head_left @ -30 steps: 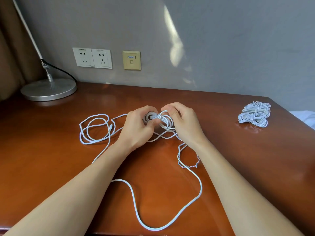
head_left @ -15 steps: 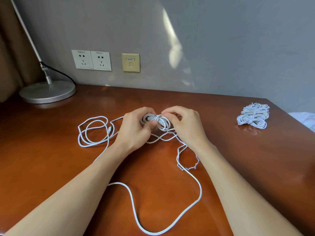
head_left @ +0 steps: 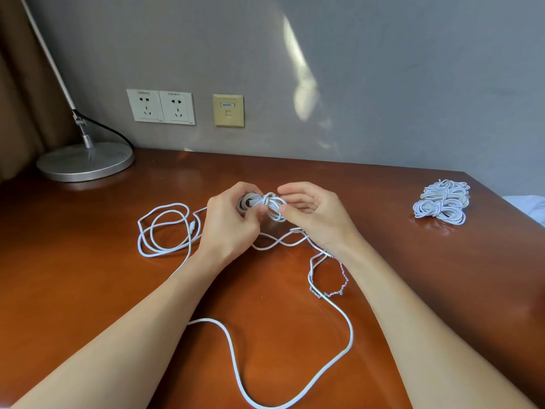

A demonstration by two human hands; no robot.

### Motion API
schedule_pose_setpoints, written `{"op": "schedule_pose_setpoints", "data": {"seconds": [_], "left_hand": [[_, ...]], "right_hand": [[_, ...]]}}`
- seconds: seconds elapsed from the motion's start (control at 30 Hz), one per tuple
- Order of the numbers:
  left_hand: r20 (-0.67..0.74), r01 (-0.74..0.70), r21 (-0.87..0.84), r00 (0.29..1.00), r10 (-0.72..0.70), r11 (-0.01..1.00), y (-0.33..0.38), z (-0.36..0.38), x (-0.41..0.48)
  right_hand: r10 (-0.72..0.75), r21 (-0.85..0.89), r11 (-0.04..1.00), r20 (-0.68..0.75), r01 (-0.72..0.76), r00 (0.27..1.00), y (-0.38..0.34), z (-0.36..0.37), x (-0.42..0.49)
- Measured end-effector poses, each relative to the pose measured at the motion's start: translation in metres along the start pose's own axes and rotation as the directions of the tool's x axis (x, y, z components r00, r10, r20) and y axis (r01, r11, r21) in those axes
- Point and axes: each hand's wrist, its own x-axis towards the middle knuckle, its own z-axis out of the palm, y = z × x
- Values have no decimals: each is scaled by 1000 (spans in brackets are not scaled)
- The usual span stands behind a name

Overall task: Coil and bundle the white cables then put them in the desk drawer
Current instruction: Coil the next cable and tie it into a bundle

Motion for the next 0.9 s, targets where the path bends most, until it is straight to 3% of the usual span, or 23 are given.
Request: {"op": "schedule_pose_setpoints", "data": {"seconds": [0.23, 0.4, 0.7, 0.9], "left_hand": [[-26, 33, -12, 999, -34, 999, 1, -1, 0], [40, 52, -86, 998, -48, 995, 2, 1, 0], [125, 99, -71, 988, -90, 993, 0, 0, 2], [173, -4, 18, 985, 1, 1000, -5, 0, 3]], "right_hand": [[6, -53, 999, 6, -6, 1000, -2, 5, -3], [-7, -75, 997, -72, 1, 997, 1, 8, -3], [0, -152, 988, -46, -7, 999, 1, 7, -5], [1, -235, 972, -59, -14, 998, 8, 10, -2]]}}
